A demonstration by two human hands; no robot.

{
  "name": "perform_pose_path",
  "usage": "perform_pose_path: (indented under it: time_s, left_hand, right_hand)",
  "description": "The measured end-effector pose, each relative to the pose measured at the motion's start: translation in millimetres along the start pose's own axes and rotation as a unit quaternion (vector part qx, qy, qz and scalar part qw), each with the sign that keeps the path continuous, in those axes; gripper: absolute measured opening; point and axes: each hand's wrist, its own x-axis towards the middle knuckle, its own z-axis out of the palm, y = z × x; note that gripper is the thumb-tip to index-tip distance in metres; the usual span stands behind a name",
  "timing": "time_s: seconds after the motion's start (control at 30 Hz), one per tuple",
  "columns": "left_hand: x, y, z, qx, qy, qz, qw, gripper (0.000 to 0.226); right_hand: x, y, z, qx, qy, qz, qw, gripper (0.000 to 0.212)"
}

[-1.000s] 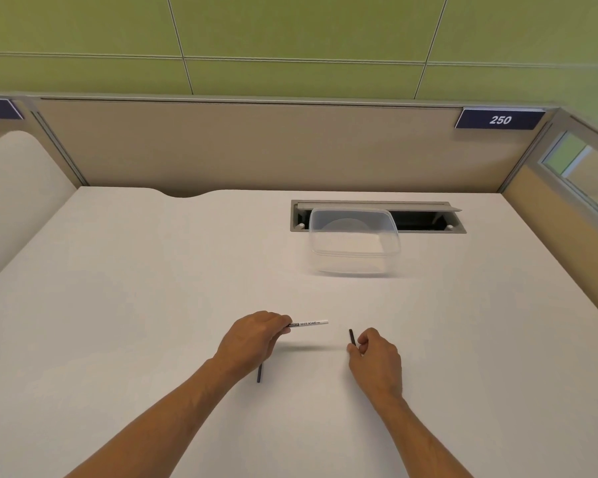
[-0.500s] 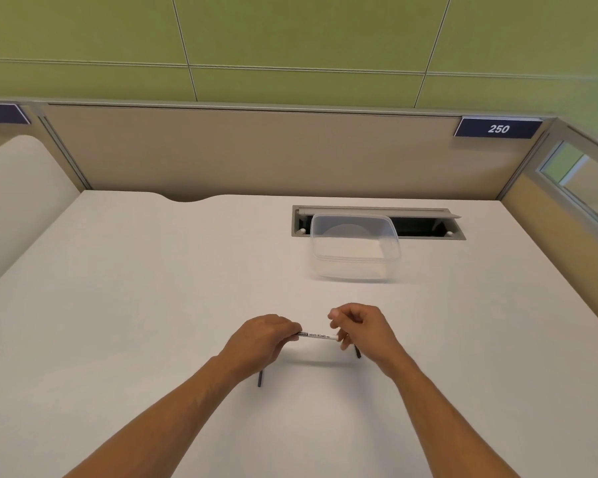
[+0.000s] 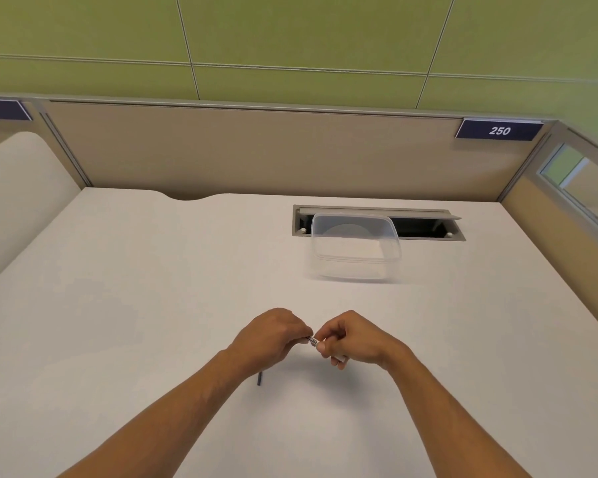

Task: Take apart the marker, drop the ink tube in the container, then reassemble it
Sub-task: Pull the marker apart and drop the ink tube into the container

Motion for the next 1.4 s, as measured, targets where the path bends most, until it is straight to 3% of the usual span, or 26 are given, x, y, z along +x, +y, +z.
perform_pose_path:
  time_s: [0.1,0.2,0.33,0.4,0.43,0.5,0.63,0.67,0.8,0.87,0.97,1.4]
  left_hand:
    - [2,-5,6,0.034,0.017,0.025,0.999,0.032]
    - [5,-6,10,0.05,0.034,-0.011,0.998,0.038]
    - [6,6,14,-0.031,0.102,-0.119,0.987,0.044]
    - [5,18,13,-0.136,0.128,-0.217,0.958,0.04]
    - [5,24,14,-0.207,0.136,-0.28,0.928,0.037]
    - [6,32,15,-0.365,0.151,-0.397,0.829,0.03]
    - [14,47,23,-0.641,0.231,-0.48,0.553,0.03]
    - [15,51,24,-0.678,0.242,-0.479,0.502,0.032]
    - [18,59,25,-0.775,0.258,-0.429,0.387,0.043]
    - [20,58,23,-0.789,0.266,-0.415,0.366,0.044]
    - [22,57,19,-0.791,0.268,-0.412,0.365,0.044]
    - [21,57,20,-0.805,0.257,-0.397,0.357,0.044]
  right_hand:
    - [-2,4,2,0.063,-0.008,0.008,0.998,0.009]
    - [-3,9,5,0.146,0.004,0.009,0.989,0.012]
    - [-3,12,14,0.261,0.041,-0.002,0.964,0.009]
    - [-2,11,19,0.309,0.071,-0.014,0.948,0.009]
    - [-1,10,21,0.327,0.088,-0.022,0.941,0.009]
    - [0,8,23,0.356,0.129,-0.037,0.925,0.009]
    - [2,1,29,0.397,0.206,-0.076,0.891,0.011]
    - [3,-1,32,0.389,0.221,-0.084,0.891,0.01]
    - [0,-8,38,0.314,0.286,-0.118,0.898,0.012]
    - [-3,-14,41,0.278,0.313,-0.143,0.897,0.011]
    - [-7,-21,48,0.217,0.331,-0.143,0.907,0.01]
    - [-16,-25,49,0.179,0.409,-0.159,0.881,0.01]
